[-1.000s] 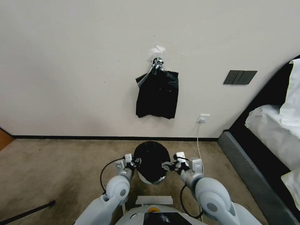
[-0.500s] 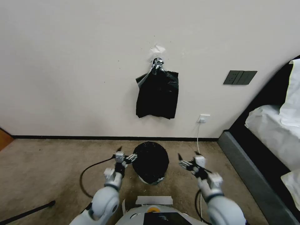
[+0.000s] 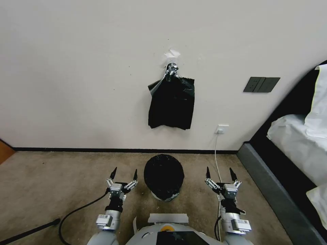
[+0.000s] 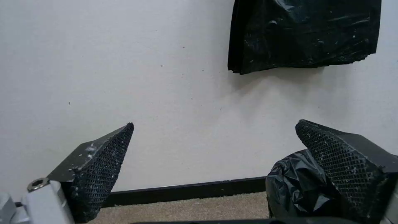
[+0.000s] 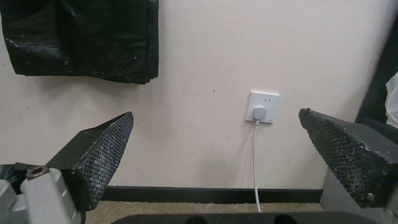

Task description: Place a trash bag onto the trash bin.

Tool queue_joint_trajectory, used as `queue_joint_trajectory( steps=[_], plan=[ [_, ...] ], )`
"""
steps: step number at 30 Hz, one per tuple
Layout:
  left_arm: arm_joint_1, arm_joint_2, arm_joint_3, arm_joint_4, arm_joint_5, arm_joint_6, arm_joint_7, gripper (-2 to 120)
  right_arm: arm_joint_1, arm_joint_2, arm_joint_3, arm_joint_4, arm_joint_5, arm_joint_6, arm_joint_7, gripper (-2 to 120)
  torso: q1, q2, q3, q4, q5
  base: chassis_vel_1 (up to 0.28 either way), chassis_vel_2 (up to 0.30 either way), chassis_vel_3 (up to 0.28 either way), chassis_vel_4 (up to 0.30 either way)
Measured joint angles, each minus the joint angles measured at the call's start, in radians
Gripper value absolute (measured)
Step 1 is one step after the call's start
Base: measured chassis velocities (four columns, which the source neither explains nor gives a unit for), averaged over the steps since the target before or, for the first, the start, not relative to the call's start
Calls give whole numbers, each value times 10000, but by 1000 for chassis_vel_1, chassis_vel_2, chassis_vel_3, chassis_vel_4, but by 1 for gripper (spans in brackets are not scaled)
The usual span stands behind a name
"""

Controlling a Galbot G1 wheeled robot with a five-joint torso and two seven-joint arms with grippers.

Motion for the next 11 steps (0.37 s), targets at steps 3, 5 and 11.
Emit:
queue_joint_trajectory(
  steps=[3,5,11],
  plan=[
    [-11,3,8,2,-18,18,-9,100,7,-10,-6,8,18,-25,12,100,0,0,0,0,1,0,0,0,0],
    [-17,5,11,3,-27,26,-13,100,11,-15,-8,13,27,-37,18,100,0,0,0,0,0,0,0,0,0],
    [-32,9,22,7,-50,51,-27,100,20,-31,-16,21,48,-70,34,100,0,0,0,0,1,0,0,0,0]
  ],
)
